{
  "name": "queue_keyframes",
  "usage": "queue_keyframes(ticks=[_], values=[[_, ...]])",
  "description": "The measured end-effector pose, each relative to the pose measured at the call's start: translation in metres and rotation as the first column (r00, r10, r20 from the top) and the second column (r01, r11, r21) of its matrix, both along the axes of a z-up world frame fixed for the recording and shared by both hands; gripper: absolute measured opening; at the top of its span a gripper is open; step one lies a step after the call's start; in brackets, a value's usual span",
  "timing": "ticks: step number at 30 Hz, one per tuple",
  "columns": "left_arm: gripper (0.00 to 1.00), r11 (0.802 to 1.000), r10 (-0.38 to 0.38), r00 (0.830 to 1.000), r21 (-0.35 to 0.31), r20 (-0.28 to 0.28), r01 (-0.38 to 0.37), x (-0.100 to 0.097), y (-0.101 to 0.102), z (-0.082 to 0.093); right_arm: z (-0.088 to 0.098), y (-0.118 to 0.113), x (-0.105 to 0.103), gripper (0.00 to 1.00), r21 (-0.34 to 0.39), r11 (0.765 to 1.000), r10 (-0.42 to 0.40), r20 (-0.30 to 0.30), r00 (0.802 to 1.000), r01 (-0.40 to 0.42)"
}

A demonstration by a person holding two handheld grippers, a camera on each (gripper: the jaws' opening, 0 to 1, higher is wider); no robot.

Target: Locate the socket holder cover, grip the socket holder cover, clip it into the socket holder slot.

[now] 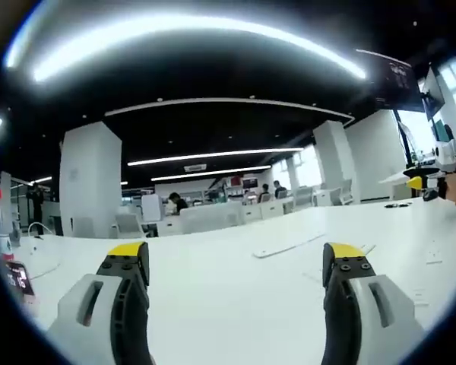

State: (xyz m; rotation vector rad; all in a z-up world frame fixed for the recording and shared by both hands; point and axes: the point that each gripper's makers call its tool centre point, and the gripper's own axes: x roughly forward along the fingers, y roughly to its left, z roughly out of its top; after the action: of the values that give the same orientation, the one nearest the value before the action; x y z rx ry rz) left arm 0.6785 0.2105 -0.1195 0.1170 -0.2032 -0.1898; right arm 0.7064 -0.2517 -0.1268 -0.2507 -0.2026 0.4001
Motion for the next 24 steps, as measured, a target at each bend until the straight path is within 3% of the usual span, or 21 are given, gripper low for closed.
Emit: queue_keyframes(ticks=[24], values=[[0.91, 1.000, -0.019, 1.000, -0.013, -0.023, 0.018, -0.0007, -0.0033, -0.0023, -0.0027, 0.0021, 0.0018, 0.55, -0.018, 1.000, -0.004, -0.011, 1.000, 0.004]])
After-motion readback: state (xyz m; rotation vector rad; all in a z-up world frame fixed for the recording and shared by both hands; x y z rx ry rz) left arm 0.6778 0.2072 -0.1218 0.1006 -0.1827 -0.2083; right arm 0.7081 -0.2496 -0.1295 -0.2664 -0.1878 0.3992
